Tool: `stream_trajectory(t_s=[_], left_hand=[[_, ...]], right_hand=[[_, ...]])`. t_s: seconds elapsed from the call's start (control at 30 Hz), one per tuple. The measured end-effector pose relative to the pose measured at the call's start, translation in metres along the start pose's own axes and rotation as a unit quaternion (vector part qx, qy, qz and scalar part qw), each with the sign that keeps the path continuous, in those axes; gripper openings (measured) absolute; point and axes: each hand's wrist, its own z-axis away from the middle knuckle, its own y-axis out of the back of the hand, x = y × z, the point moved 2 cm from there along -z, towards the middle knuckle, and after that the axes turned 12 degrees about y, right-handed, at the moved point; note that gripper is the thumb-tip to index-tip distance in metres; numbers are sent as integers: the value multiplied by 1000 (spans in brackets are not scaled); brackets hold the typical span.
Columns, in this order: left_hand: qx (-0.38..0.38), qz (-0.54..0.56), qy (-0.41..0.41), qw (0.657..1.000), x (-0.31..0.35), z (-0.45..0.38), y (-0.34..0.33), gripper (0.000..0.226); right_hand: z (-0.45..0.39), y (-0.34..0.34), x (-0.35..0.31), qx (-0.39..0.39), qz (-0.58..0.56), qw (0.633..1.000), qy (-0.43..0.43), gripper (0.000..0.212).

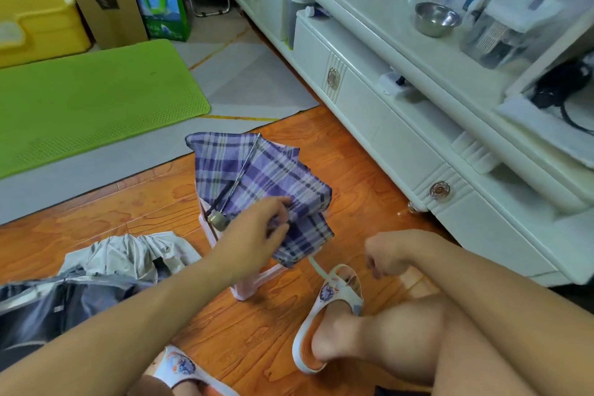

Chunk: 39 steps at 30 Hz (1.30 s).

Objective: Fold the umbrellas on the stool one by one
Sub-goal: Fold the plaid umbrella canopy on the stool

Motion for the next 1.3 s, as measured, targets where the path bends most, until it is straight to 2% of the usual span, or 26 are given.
stream_trajectory(t_s=[0.07,0.1,0.13,0.2,0.23,0.27,0.37,0.5,0.6,0.73,0.83,0.93,1.1,1.17,1.23,1.3], left_hand=[[-12,-72,-35,997,-8,5,-24,21],[-10,-112,-44,993,-12,7,-34,15],[-2,-145,-51,988,-16,9,-43,8],[13,-189,-68,979,-22,12,-58,6],[18,-208,-73,975,-25,14,-63,9],[18,-230,-76,970,-28,14,-67,11],[-20,-273,-73,959,-34,19,-71,23],[-65,-231,-80,968,-29,29,-58,34],[-63,-182,-56,980,-22,31,-41,42],[-1,-192,-1,981,-32,24,-20,48],[2,-271,52,961,-47,18,-8,56],[-42,-360,72,929,-49,20,-3,64],[-97,-463,92,876,-40,31,-12,71],[-114,-476,91,867,-39,33,-14,73],[-136,-482,93,860,-39,35,-16,72],[-156,-478,98,859,-36,37,-16,71]], right_hand=[[9,8,4,48,-50,997,-19,33],[10,17,5,101,-140,985,-19,34],[10,25,5,157,-260,953,-18,34],[7,35,-3,220,-463,858,-16,39],[4,39,-8,221,-512,830,-17,47],[1,41,-15,208,-526,825,-17,55],[-11,45,-34,181,-472,862,-19,60],[-32,53,-40,233,-422,876,-2,59],[-40,56,-35,217,-422,880,9,38],[-41,53,-27,190,-431,882,-7,12],[-42,50,-20,214,-417,883,-18,5],[-40,46,-17,233,-407,883,-35,6],[-33,42,-19,282,-435,854,-43,9],[-33,38,-20,278,-384,879,-52,12],[-35,36,-22,247,-259,931,-65,10],[-38,38,-27,242,-177,951,-72,24]])
